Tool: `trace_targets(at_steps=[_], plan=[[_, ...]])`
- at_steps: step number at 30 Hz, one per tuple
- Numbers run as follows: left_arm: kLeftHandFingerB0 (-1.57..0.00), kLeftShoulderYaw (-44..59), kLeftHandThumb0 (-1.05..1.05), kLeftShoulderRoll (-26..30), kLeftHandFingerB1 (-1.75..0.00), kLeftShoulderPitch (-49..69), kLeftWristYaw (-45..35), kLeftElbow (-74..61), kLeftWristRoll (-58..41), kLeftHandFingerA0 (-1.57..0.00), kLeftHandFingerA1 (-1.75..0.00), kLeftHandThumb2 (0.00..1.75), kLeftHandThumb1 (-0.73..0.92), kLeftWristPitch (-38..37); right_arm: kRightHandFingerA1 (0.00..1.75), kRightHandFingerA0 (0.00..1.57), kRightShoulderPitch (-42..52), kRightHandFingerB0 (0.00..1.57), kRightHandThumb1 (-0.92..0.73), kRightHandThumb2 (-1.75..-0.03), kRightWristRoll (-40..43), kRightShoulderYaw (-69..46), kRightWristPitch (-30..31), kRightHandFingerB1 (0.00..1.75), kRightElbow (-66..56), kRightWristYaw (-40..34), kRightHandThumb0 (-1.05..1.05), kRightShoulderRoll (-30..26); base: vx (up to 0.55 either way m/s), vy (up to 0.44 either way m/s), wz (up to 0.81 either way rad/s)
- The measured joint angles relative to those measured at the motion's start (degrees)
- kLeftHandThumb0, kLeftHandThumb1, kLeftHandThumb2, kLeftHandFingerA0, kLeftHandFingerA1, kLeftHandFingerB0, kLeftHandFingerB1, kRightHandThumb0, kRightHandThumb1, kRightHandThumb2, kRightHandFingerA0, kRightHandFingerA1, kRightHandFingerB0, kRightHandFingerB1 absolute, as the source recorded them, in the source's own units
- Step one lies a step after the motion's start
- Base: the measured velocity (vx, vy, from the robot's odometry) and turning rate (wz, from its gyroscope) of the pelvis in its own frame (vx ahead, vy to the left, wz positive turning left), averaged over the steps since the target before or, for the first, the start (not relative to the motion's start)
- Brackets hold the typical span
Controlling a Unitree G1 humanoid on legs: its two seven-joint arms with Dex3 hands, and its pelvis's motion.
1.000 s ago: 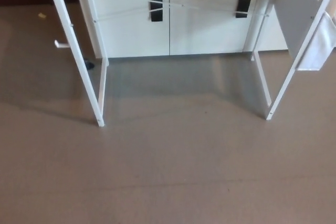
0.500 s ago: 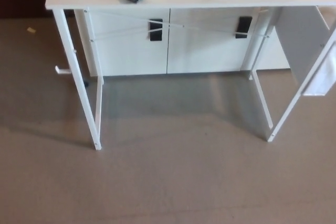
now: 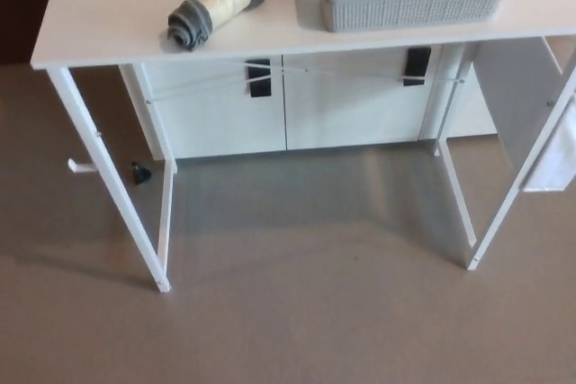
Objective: The robot walks towards a desk on which a shovel is kept on the left hand side and a container is kept on the right hand side. The robot picks up the shovel using its left hand and places it in the container.
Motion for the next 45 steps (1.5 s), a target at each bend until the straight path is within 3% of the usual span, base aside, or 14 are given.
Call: trace_targets(at_steps=[1, 2, 32, 36, 37, 38, 44, 45], plan=[[-0.38, -0.01, -0.2, 0.0, -0.4, 0.0, 0.01, -0.08, 0.0, -0.39, -0.46, 0.61, 0.55, 0.0, 0.51, 0.64, -0.02, 0.41, -0.65, -0.58, -0.11, 0.06, 0.01, 0.38, -0.02, -0.03, -0.35, -0.04, 0.23, 0.142, -0.07], [-0.37, -0.02, -0.21, 0.06, -0.4, -0.09, 0.04, -0.1, 0.01, -0.39, -0.46, 0.61, 0.55, 0.0, 0.61, 0.57, -0.06, 0.34, -0.52, -0.8, -0.23, 0.11, 0.04, 0.49, 0.05, -0.08, -0.42, -0.03, 0.22, 0.162, 0.31], [-0.42, -4.95, -0.21, 1.07, -0.37, -1.09, 2.1, 3.17, 4.07, -0.47, -0.43, 0.56, 0.56, -1.99, 0.61, 0.56, 0.07, 0.34, -0.52, -0.83, -1.55, 0.8, 0.28, 0.5, -0.73, -0.18, -0.46, -0.85, 0.21, 0.008, 0.02], [-0.41, -5.28, -0.24, 1.9, -0.37, -1.59, 2.8, 3.44, 4.76, -0.47, -0.43, 0.57, 0.55, -3.56, 0.62, 0.6, 0.02, 0.35, -0.52, -0.82, -1.71, 1.5, 0.21, 0.5, -1.28, -0.19, -0.45, -0.62, 0.3, 0.235, -0.11], [-0.42, -5.4, -0.23, 2.03, -0.37, -1.73, 2.99, 3.72, 4.96, -0.48, -0.42, 0.56, 0.55, -3.79, 0.51, 0.67, 0.0, 0.41, -0.64, -0.58, -1.73, 1.65, 0.21, 0.38, -1.29, -0.19, -0.38, -0.62, 0.19, 0.123, 0.04], [-0.42, -5.55, -0.24, 2.1, -0.37, -1.82, 3.2, 4.03, 5.22, -0.48, -0.42, 0.57, 0.55, -3.93, 0.62, 0.59, 0.02, 0.35, -0.52, -0.82, -1.77, 1.76, 0.21, 0.5, -1.4, -0.21, -0.44, -0.62, 0.18, 0.086, 0.09], [-0.42, -6.78, -0.25, 2.52, -0.36, -1.64, 4.63, 4.84, 6.93, -0.5, -0.42, 0.56, 0.54, -5.56, 0.63, 0.6, 0.29, 0.35, -0.51, -0.81, -1.95, 2.34, 0.2, 0.5, -1.58, -0.28, -0.44, -0.62, 0.13, -0.016, 0.08], [-0.42, -7.03, -0.24, 2.57, -0.37, -1.4, 4.87, 4.8, 7.24, -0.5, -0.43, 0.56, 0.54, -5.79, 0.53, 0.67, 0.36, 0.42, -0.64, -0.58, -1.96, 2.36, 0.17, 0.38, -1.51, -0.29, -0.36, -0.62, 0.16, -0.114, 0.12]])
